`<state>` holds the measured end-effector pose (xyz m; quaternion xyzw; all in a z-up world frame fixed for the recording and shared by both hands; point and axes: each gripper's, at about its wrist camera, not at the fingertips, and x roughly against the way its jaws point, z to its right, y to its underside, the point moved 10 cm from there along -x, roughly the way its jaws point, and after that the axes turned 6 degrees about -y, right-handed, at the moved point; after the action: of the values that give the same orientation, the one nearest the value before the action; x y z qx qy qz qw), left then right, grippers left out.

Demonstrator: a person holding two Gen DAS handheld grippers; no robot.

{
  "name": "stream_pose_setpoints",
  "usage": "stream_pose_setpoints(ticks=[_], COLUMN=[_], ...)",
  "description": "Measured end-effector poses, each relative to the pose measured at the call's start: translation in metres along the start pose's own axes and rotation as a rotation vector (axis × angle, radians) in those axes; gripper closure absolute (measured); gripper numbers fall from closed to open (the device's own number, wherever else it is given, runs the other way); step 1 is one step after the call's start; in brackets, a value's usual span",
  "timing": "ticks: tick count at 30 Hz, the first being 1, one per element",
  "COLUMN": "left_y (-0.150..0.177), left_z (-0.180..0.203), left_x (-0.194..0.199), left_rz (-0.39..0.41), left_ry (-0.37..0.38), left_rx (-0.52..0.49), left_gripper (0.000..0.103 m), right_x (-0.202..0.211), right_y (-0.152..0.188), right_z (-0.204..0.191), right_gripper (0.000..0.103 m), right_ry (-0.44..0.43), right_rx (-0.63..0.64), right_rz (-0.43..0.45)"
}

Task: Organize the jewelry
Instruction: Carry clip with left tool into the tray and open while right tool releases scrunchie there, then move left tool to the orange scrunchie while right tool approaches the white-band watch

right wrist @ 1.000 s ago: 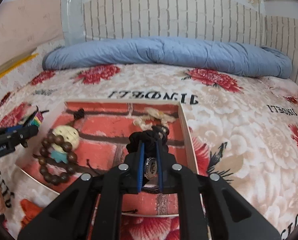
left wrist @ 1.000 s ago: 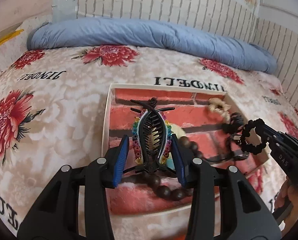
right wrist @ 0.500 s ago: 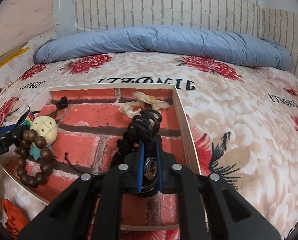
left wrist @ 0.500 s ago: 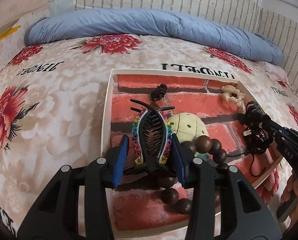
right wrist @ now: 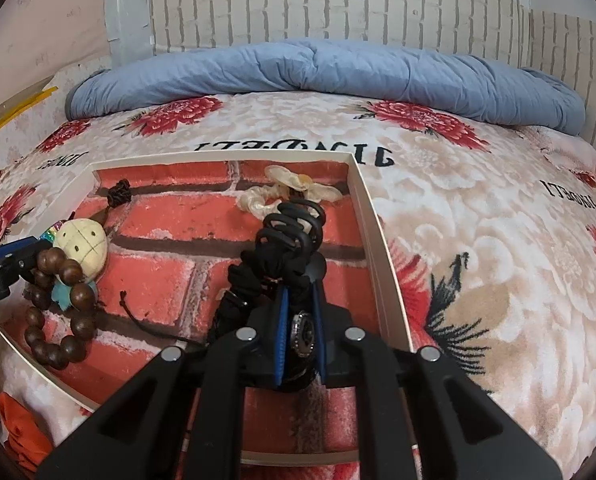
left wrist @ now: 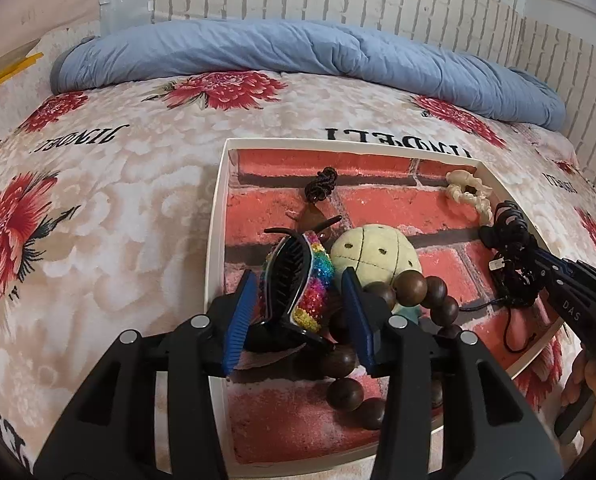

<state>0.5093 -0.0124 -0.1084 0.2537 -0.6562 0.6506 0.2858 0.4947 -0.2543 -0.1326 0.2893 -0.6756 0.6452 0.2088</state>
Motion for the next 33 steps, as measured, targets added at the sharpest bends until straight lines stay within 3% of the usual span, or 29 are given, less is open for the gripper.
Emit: stream_pose_setpoints(ticks=[5, 6, 8, 11, 14, 19, 22, 33], left_y=[-0.002, -0.003, -0.004, -0.007, -0.008, -0.007, -0.004, 0.050], left_z=[-0.002, -0.002, -0.003, -0.003, -0.002, -0.001, 0.002, 0.024], left_x=[0.007, 0.009, 0.014, 0.024, 0.038, 0.069, 0.093, 0.150], left_rz=[0.020, 0.026, 0.036, 0.054, 0.078, 0.108, 0.128, 0.114], left_ry=[-0.011, -0.015, -0.019, -0.016, -0.022, -0.032, -0.022, -0.023], left_rx=[0.001, 0.000, 0.001, 0.008, 0.000, 0.006, 0.018, -0.002], left_gripper=[0.047, 0.043, 0.039, 0.024, 0.016, 0.007, 0.005, 0.005], right_x=[0.003, 0.005, 0.012, 0.027, 0.042, 0.070, 0.096, 0.176], right_y=[-0.002, -0.003, -0.005, -0.011, -0.014, -0.014, -0.012, 0.026], right_z=[0.000, -0.001, -0.002, -0.004, -0.007, -0.005, -0.001, 0.033], right_gripper=[0.087, 0.083, 0.047, 0.036, 0.026, 0.020, 0.010, 0.010], right_ry=[0.003, 0.007, 0.022, 0.052, 0.067, 0.095, 0.099, 0.113], right_rx=[0.007, 0.013, 0.028, 0.063, 0.072, 0.080, 0.063, 0.055], right_rz=[0.015, 0.023, 0.044, 0.082, 0.108, 0.123, 0.151, 0.137])
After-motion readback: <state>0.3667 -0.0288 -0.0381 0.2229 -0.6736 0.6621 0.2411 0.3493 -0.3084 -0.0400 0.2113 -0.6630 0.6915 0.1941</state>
